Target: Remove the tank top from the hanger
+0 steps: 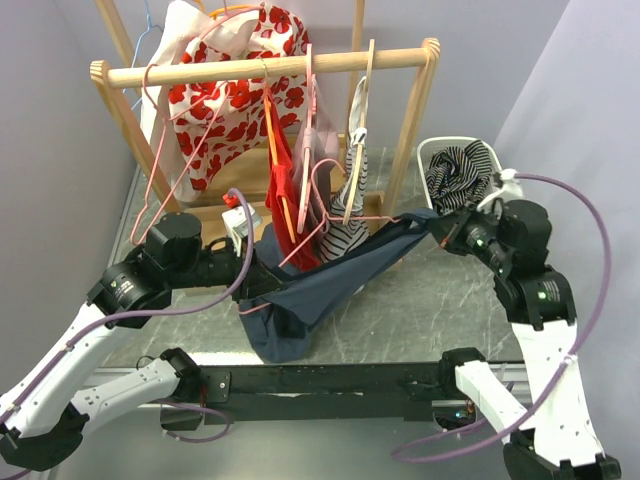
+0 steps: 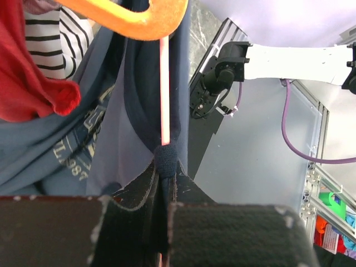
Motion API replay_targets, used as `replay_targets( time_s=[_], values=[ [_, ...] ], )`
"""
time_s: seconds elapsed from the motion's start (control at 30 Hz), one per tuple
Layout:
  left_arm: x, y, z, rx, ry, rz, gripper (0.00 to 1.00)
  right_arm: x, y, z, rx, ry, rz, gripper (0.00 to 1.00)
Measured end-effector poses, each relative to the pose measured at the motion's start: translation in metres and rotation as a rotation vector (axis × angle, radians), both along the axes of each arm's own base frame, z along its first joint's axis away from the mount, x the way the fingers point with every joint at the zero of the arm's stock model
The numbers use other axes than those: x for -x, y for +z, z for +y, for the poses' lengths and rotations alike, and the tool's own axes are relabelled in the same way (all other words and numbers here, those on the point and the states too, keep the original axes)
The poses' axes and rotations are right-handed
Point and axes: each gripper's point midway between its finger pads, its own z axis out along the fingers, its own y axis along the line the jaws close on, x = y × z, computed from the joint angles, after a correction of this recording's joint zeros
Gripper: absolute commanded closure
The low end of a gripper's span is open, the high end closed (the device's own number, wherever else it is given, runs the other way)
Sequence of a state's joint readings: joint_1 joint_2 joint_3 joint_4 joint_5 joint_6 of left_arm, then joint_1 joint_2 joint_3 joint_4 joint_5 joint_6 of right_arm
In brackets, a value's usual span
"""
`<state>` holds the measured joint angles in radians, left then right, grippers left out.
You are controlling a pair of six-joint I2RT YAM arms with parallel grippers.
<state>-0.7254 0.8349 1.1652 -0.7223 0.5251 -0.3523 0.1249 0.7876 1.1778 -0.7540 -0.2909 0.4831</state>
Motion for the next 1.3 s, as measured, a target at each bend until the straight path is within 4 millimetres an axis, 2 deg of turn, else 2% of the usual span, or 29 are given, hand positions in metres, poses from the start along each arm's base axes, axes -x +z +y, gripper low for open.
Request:
replay_targets(
  time_s=[0.17,0.27,0.4,0.5,0.57,0.63,0.7,0.73,0.8,0.87,0.9,0.97,1.13,1.17,1.23,1.3],
  values=[
    [0.002,-0.002,0.003,-0.012,-0.008,-0.013,0.99,-0.002,0.013,-0.026,0.051,-0.144,-0.021,1.00],
    [0.004,0.001,0.005,-0.003,-0.007,-0.028,0.99,-0.009,0.008,-0.034,0.076,-0.192,0.014,1.00],
    [0.011,0.016,0.012,0.043,0.000,-0.076,0.99,-0.021,-0.021,-0.034,0.101,-0.194,0.114,1.00],
    [0.016,0.028,0.014,0.088,-0.011,-0.114,0.99,-0.022,-0.057,-0.026,0.096,-0.156,0.210,1.00],
    [0.018,0.031,0.012,0.102,-0.031,-0.119,0.99,-0.018,-0.084,-0.016,0.076,-0.104,0.286,1.00],
    [0.018,0.029,0.007,0.108,-0.051,-0.114,0.99,-0.011,-0.102,-0.006,0.048,-0.054,0.330,1.00],
    [0.018,0.026,0.003,0.107,-0.066,-0.098,0.99,-0.002,-0.112,0.000,0.029,-0.017,0.349,1.00],
    [0.017,0.023,0.001,0.105,-0.075,-0.088,0.99,0.003,-0.114,0.003,0.020,0.003,0.352,0.97],
    [0.015,0.016,-0.004,0.093,-0.090,-0.061,0.99,0.011,-0.112,0.007,0.010,0.035,0.346,0.75],
    [0.014,0.010,-0.009,0.081,-0.107,-0.036,0.99,0.017,-0.106,0.011,0.009,0.062,0.320,0.41],
    [0.013,0.008,-0.010,0.078,-0.110,-0.030,0.99,0.021,-0.103,0.013,0.009,0.071,0.308,0.38],
    [0.009,0.007,-0.013,0.076,-0.113,-0.031,0.99,0.030,-0.095,0.017,0.006,0.095,0.270,0.33],
    [0.001,0.005,-0.016,0.067,-0.096,-0.048,0.99,0.054,-0.063,0.028,-0.049,0.153,0.141,0.37],
    [0.000,0.005,-0.016,0.066,-0.092,-0.051,0.99,0.057,-0.057,0.030,-0.059,0.161,0.124,0.39],
    [-0.002,0.006,-0.017,0.065,-0.083,-0.059,0.99,0.060,-0.047,0.031,-0.077,0.156,0.101,0.36],
    [-0.004,0.005,-0.016,0.063,-0.072,-0.063,0.99,0.057,-0.046,0.025,-0.079,0.102,0.102,0.36]
  ],
)
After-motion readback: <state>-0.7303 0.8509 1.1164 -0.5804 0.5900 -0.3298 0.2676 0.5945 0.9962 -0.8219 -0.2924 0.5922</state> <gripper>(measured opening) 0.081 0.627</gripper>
